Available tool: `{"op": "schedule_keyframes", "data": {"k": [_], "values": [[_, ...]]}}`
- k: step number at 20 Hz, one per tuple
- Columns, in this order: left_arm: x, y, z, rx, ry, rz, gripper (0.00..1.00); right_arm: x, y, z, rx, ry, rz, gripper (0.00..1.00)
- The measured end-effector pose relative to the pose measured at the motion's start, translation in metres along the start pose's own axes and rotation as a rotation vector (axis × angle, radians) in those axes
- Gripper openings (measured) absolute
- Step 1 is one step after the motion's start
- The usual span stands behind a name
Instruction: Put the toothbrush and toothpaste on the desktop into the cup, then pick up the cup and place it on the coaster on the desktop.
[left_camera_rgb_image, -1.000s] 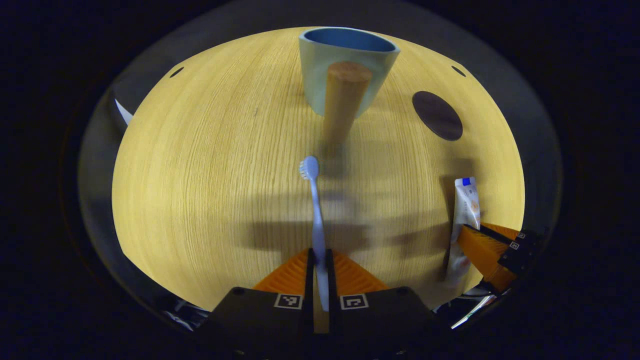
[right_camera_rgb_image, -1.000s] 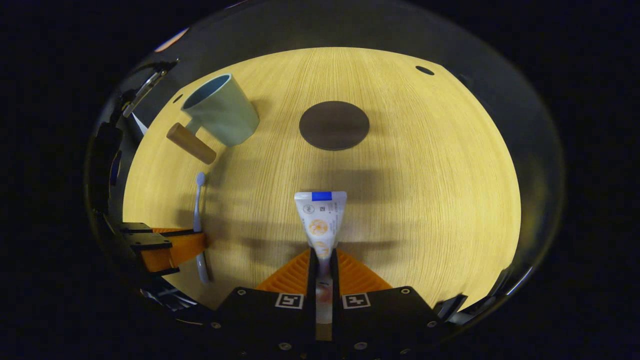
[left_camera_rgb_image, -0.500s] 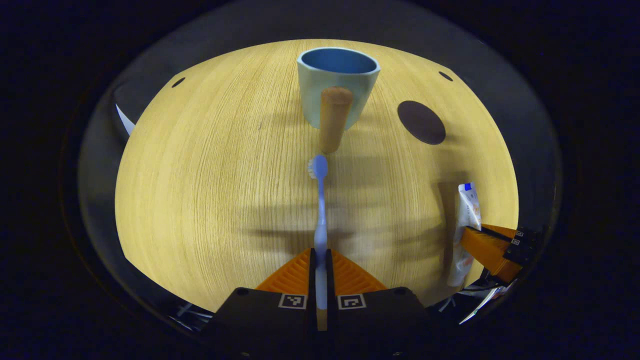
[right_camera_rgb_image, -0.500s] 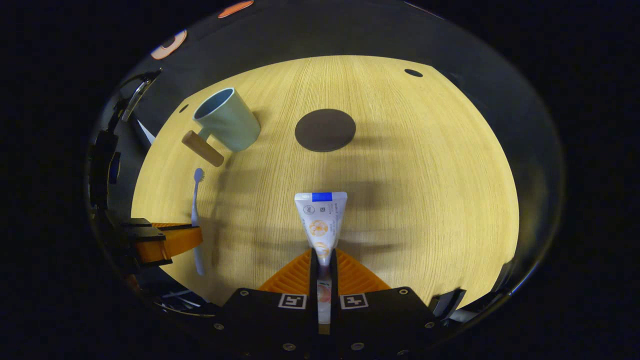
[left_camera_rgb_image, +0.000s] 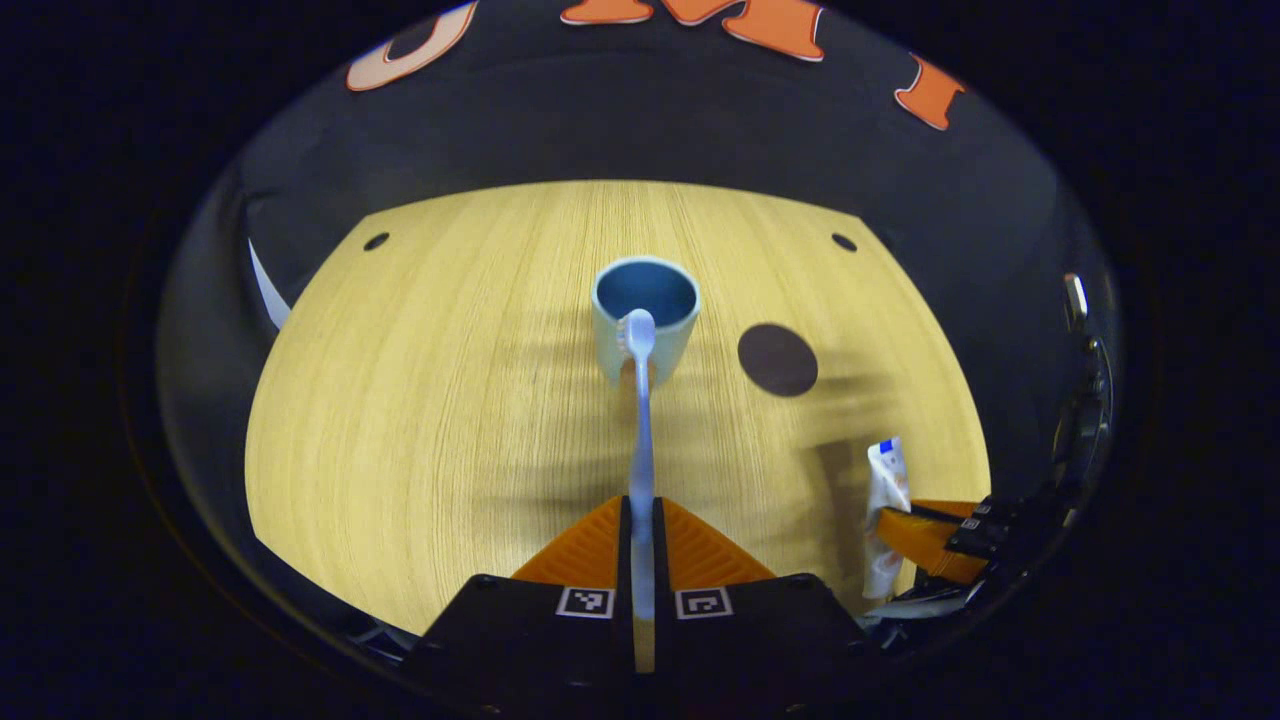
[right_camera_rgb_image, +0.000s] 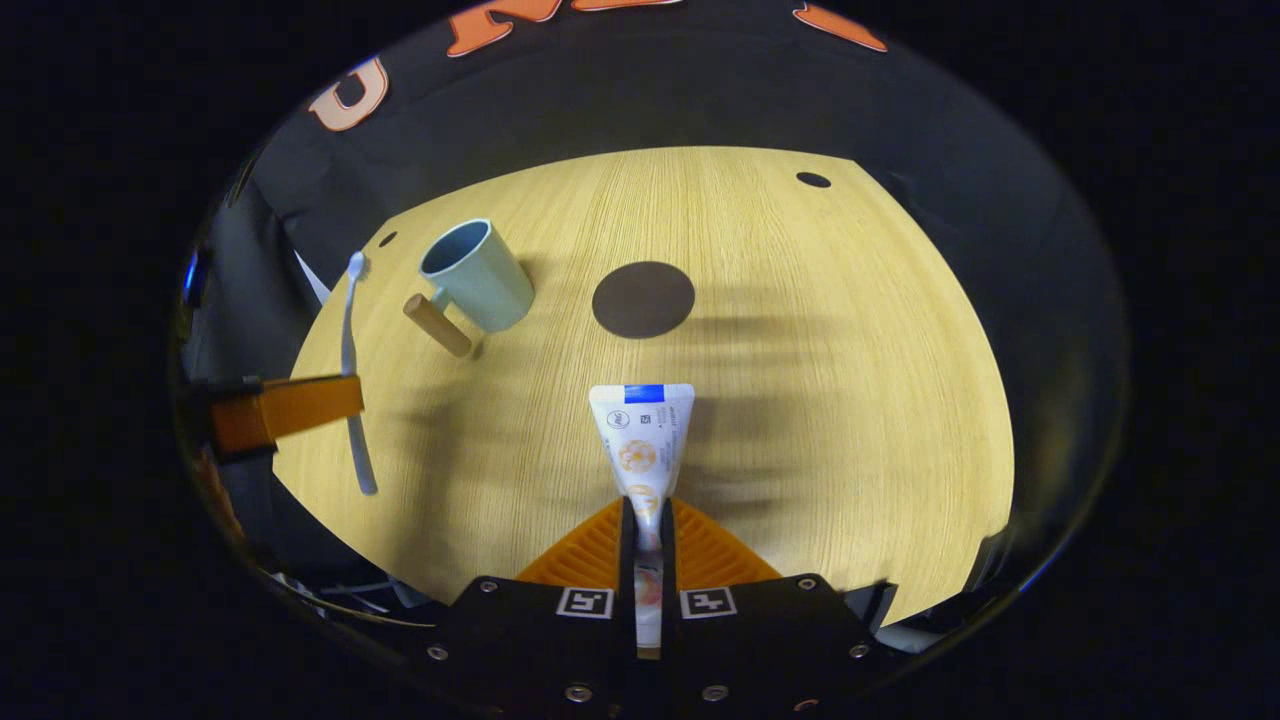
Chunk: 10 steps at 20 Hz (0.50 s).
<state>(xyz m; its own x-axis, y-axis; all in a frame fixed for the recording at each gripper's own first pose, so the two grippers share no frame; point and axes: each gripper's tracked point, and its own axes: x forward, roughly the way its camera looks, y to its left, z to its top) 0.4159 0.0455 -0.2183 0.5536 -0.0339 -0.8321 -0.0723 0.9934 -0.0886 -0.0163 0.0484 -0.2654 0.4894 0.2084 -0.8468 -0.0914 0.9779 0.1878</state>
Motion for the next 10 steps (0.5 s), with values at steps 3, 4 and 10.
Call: {"op": "schedule_keyframes", "data": {"k": [3, 4, 10], "values": [[0.122, 0.023, 0.059, -0.012, -0.088, -0.008, 0.08, -0.010, -0.004, 0.012, 0.004, -0.041, 0.003, 0.10], [0.095, -0.016, 0.074, -0.009, -0.117, -0.009, 0.08, -0.012, -0.004, 0.016, 0.004, -0.053, 0.002, 0.10], [0.053, -0.031, 0.184, 0.010, -0.270, -0.049, 0.08, -0.020, -0.010, 0.024, 0.016, -0.081, -0.005, 0.10]]}}
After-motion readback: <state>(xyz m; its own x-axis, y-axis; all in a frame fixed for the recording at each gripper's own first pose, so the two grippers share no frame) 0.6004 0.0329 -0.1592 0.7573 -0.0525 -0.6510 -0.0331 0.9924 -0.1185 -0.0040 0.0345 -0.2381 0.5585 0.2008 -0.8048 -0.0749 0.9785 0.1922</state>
